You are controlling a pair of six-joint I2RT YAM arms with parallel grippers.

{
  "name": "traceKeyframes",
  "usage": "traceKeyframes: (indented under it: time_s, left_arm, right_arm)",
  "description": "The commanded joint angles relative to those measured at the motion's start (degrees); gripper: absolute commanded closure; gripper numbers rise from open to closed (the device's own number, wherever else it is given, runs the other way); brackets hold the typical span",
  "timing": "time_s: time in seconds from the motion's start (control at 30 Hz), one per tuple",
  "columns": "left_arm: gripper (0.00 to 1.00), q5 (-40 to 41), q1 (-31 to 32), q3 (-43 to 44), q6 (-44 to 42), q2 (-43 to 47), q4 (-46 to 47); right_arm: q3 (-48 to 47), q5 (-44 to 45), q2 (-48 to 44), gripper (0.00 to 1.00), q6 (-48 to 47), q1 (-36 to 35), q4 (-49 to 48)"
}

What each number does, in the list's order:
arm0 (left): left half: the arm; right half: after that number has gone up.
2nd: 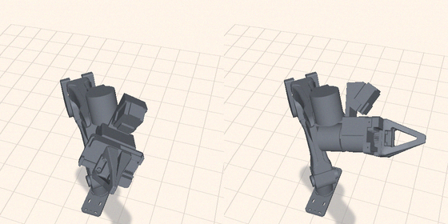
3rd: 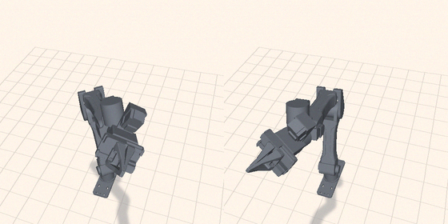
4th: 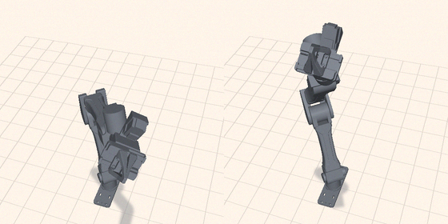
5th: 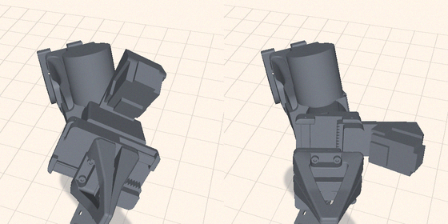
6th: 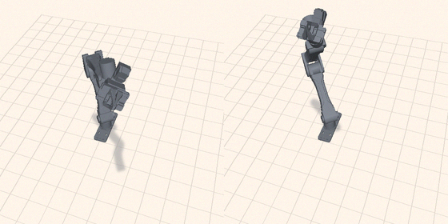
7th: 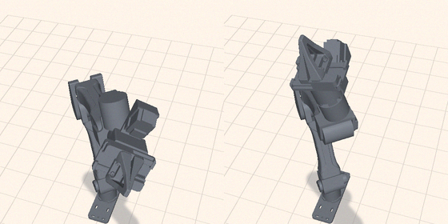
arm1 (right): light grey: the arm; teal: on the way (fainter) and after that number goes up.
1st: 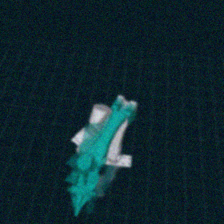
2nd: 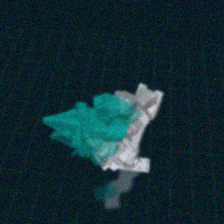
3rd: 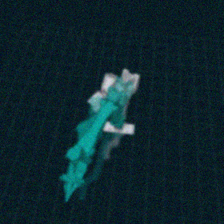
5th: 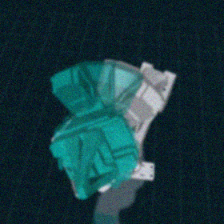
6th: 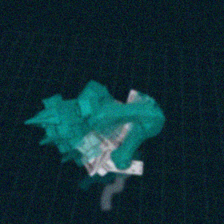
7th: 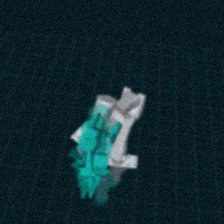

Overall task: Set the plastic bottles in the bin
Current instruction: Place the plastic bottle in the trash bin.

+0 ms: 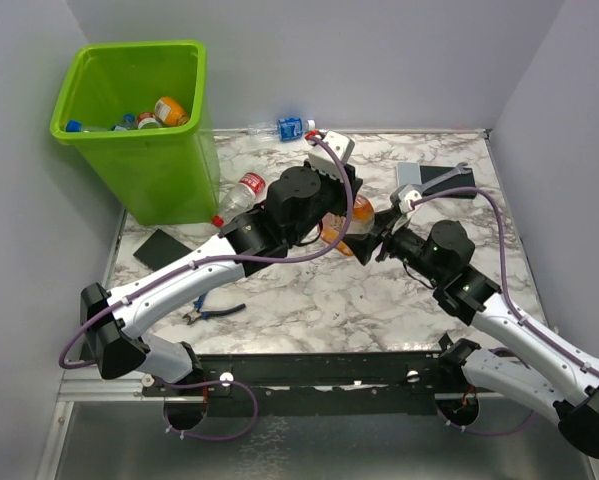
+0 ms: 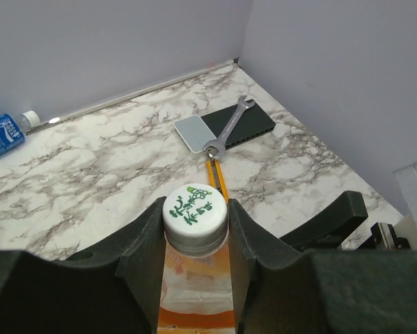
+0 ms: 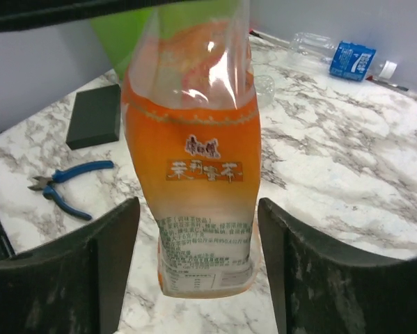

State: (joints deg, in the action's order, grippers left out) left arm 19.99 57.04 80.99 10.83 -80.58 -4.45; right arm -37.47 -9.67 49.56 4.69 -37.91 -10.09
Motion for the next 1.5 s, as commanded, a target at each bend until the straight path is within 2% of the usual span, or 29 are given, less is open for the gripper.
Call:
traceKeyframes:
  time_s: [0.0,0.03,0.07,0.23,0.37,0.43,0.57,0.67,0.87,0.97,1.1,1.3,1.47]
  left_arm:
    - [1.0,0.2,0.2,1.2,-1.8,-0.2,-0.7]
    - [1.0,0.8,0.1,0.9,-2.0,0.1,-0.7]
    - [1.0,1.6,0.1,0.7,-2.2,0.3,-0.6]
    - [1.0,5.8,0.0,-1.1,-3.7,2.2,0.7]
    - [1.0,8.9,0.0,-4.5,-5.8,5.3,4.1]
    - [1.0,10.1,-0.1,-8.4,-8.0,7.9,9.0]
    - [1.0,10.4,-0.3,-18.8,-14.2,13.9,21.4]
    - [1.0,10.5,-0.4,-22.5,-17.6,16.2,23.0]
    - [1.0,9.2,-1.4,-27.7,-18.2,19.0,23.8]
    - [1.0,7.9,-1.5,-27.0,-18.3,19.0,23.0]
    - [1.0,11.4,-2.3,-22.1,-17.6,17.1,19.8]
    - [1.0,21.9,-5.0,-7.3,-16.4,11.5,9.7]
    - [1.0,29.8,-8.7,0.0,-18.7,9.2,10.1]
  right_arm:
    - [-4.4,-0.7,0.2,0.08,2.8,-0.4,3.4]
    - [-5.5,-1.3,0.3,0.01,4.1,-0.4,4.8]
    - [-6.6,-2.0,0.4,0.0,5.4,-0.4,6.8]
    - [-14.4,-4.8,0.6,0.0,12.8,-0.4,20.1]
    - [-14.9,-6.5,-3.7,0.0,14.8,-0.4,22.9]
    - [-13.4,-3.3,-6.7,0.0,16.0,-0.4,23.5]
    - [-4.9,8.7,-13.5,0.0,24.0,-0.4,23.3]
    - [2.2,15.4,-18.2,0.0,30.3,-0.4,23.1]
    - [9.8,18.1,-21.8,0.0,34.5,-0.4,21.7]
    - [10.6,19.0,-20.7,0.0,35.7,-0.4,22.4]
    - [10.7,20.7,-18.2,0.0,38.8,-0.4,24.6]
    - [9.5,18.1,-15.1,0.01,40.2,-0.4,25.6]
    - [8.4,15.6,-10.8,0.01,37.9,-0.4,22.7]
